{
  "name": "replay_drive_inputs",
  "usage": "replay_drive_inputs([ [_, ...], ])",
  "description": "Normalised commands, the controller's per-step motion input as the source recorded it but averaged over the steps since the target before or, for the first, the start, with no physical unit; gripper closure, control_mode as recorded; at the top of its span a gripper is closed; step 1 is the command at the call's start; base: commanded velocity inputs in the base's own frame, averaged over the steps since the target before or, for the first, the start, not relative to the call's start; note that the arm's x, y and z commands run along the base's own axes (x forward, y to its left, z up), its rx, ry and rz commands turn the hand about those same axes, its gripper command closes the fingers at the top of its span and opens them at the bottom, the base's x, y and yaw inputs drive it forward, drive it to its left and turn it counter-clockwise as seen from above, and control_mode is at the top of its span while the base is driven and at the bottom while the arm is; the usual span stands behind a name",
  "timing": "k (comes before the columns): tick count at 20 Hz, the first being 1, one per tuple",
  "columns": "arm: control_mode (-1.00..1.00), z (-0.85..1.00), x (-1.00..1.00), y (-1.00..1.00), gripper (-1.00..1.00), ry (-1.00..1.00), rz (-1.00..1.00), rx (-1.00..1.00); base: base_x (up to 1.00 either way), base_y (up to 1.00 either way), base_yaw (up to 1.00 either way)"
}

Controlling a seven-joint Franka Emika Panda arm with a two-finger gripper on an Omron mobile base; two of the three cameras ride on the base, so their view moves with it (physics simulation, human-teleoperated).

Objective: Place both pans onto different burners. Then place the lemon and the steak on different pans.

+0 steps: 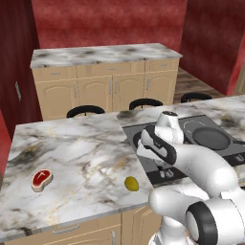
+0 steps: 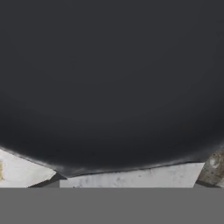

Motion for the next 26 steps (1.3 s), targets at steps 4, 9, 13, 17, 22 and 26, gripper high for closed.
replay_drive_inputs([
  [4,-1.00,-0.36,0.20,-0.20,1.00,0.01,0.00,0.00,0.00,0.00,0.00],
  [9,-1.00,-0.34,0.30,-0.05,1.00,0.02,0.00,0.00,0.00,0.00,0.00],
  [13,-1.00,-0.22,0.30,0.00,1.00,0.00,0.00,0.00,0.00,0.00,0.00],
  [17,-1.00,-0.23,0.32,0.00,1.00,0.01,0.00,0.00,0.00,0.00,0.00],
  [22,-1.00,-0.24,0.28,-0.04,1.00,0.01,0.00,0.00,0.00,0.00,0.00],
  [26,-1.00,-0.25,0.24,-0.03,1.00,0.02,0.00,0.00,0.00,0.00,0.00],
])
